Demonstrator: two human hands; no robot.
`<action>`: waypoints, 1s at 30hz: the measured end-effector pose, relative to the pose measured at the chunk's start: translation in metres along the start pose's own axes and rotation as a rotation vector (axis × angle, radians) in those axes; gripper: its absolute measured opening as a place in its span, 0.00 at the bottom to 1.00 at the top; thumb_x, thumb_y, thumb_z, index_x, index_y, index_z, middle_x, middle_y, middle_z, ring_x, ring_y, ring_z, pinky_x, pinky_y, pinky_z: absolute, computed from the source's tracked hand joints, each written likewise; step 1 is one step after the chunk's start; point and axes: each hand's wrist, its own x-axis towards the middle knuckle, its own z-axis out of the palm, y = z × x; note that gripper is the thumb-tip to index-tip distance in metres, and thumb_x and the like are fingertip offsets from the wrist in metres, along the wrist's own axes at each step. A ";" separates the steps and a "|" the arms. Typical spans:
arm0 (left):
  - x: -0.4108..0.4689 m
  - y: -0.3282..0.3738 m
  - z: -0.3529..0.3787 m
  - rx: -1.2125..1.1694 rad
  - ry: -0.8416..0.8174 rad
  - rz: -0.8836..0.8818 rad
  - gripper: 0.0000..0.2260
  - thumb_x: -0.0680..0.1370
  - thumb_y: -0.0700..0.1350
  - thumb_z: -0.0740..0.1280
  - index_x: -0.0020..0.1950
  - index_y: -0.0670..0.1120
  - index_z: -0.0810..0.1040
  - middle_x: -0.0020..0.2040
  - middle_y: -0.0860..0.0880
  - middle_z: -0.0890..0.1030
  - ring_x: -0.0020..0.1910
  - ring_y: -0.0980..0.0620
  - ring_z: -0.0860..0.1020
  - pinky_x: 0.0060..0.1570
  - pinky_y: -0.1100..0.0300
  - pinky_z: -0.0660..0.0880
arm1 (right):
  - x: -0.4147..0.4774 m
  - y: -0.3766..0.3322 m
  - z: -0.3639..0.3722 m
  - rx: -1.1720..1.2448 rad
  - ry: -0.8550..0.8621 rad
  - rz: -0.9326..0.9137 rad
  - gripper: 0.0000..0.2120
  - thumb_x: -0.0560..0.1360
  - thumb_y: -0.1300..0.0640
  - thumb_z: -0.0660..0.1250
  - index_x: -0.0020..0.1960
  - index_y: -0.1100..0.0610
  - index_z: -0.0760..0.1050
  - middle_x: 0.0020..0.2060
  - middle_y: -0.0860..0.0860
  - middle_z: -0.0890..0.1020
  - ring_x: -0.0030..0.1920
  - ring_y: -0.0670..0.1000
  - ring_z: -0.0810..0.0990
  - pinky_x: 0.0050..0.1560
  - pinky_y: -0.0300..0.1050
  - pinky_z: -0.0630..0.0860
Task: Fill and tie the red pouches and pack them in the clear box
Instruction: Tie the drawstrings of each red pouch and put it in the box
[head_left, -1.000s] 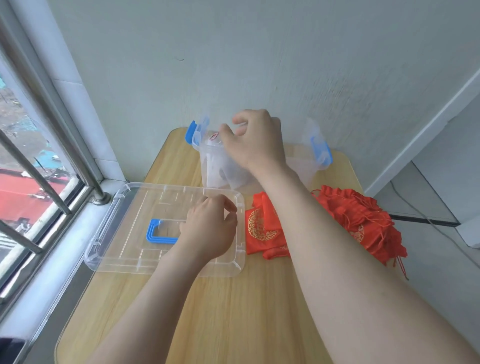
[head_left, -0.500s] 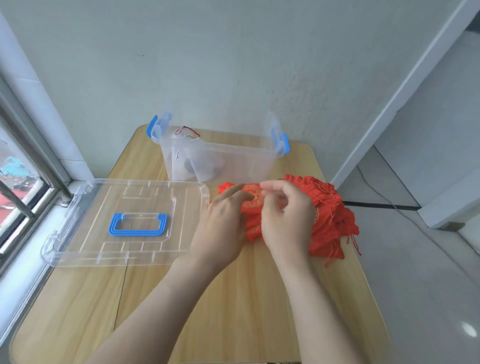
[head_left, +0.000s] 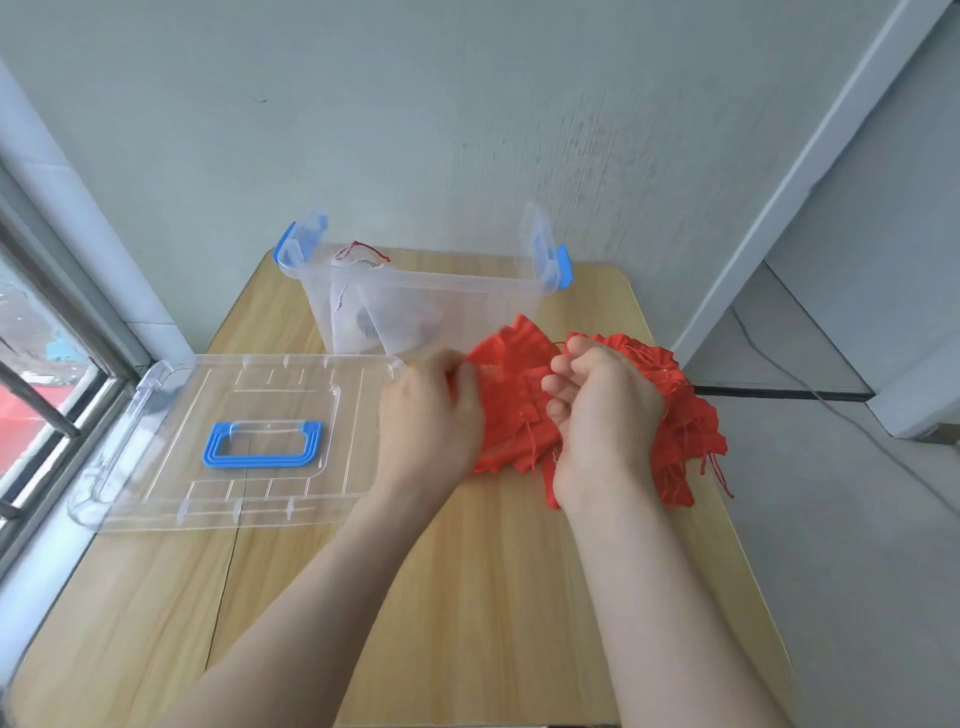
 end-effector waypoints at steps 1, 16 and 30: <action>0.002 0.000 -0.005 -0.052 0.012 -0.038 0.13 0.84 0.43 0.60 0.43 0.50 0.80 0.34 0.54 0.79 0.36 0.54 0.78 0.38 0.53 0.71 | -0.001 -0.001 0.000 0.018 -0.021 0.029 0.12 0.77 0.66 0.62 0.46 0.55 0.83 0.35 0.49 0.83 0.32 0.48 0.80 0.36 0.41 0.73; -0.030 -0.008 -0.084 -0.533 -0.147 -0.311 0.15 0.85 0.37 0.60 0.50 0.50 0.85 0.48 0.46 0.87 0.46 0.53 0.84 0.54 0.51 0.79 | -0.049 0.019 0.003 -0.372 -0.390 -0.030 0.22 0.79 0.57 0.71 0.72 0.52 0.74 0.43 0.49 0.85 0.27 0.49 0.78 0.25 0.40 0.69; -0.063 0.003 -0.088 -0.542 -0.064 -0.435 0.23 0.88 0.56 0.58 0.48 0.43 0.84 0.43 0.47 0.87 0.42 0.54 0.83 0.49 0.58 0.78 | -0.071 0.046 -0.023 -0.474 -0.359 -0.477 0.10 0.79 0.59 0.73 0.58 0.49 0.81 0.40 0.48 0.88 0.41 0.46 0.86 0.47 0.52 0.83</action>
